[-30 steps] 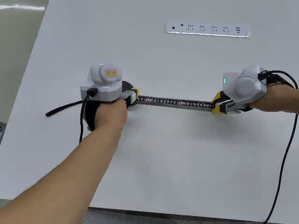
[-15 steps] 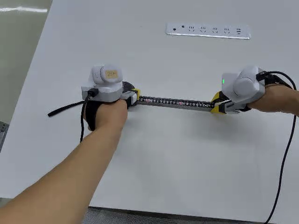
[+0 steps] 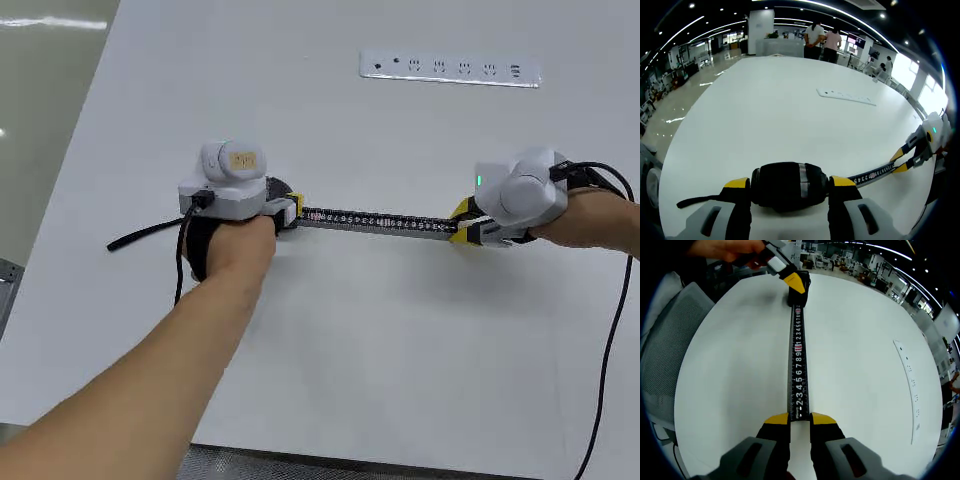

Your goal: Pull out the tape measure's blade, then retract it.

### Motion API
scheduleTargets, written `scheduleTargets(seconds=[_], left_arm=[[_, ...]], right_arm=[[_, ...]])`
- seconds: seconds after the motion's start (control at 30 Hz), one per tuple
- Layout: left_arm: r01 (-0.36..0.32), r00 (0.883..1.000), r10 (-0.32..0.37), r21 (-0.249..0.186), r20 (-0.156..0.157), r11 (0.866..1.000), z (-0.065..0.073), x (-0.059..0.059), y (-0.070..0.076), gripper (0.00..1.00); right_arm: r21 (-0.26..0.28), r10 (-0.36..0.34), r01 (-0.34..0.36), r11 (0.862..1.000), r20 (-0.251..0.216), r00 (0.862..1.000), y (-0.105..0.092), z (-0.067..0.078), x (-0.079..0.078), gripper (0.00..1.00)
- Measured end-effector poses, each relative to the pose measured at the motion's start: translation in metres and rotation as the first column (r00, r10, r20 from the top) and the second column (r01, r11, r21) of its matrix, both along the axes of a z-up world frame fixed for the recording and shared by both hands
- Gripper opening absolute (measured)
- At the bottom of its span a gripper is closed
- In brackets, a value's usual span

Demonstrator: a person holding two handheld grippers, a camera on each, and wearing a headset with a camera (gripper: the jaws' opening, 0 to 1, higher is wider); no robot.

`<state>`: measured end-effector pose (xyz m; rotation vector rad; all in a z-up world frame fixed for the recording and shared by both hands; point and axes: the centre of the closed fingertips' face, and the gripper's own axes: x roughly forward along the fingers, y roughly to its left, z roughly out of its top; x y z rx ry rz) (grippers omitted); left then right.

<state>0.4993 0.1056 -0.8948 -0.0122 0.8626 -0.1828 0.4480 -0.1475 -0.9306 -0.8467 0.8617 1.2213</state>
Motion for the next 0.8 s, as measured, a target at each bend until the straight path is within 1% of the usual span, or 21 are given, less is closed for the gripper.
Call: scheduleTargets(seconds=[0.4, 0.57, 0.8], left_arm=[[0.0, 1.0, 0.0, -0.001, -0.002, 1.0, 0.0, 0.0, 0.0, 0.59], [0.001, 1.0, -0.001, -0.003, -0.005, 1.0, -0.001, 0.001, 0.0, 0.59], [0.0, 1.0, 0.0, -0.003, -0.01, 1.0, -0.001, 0.001, 0.0, 0.59]], right_arm=[[0.005, -0.004, 0.004, 1.0, -0.005, 1.0, 0.004, 0.0, 0.002, 0.14], [0.022, -0.016, 0.017, 1.0, -0.025, 1.0, 0.01, -0.001, 0.006, 0.14], [0.033, -0.014, 0.015, 0.999, -0.043, 0.999, 0.018, 0.0, 0.007, 0.14]])
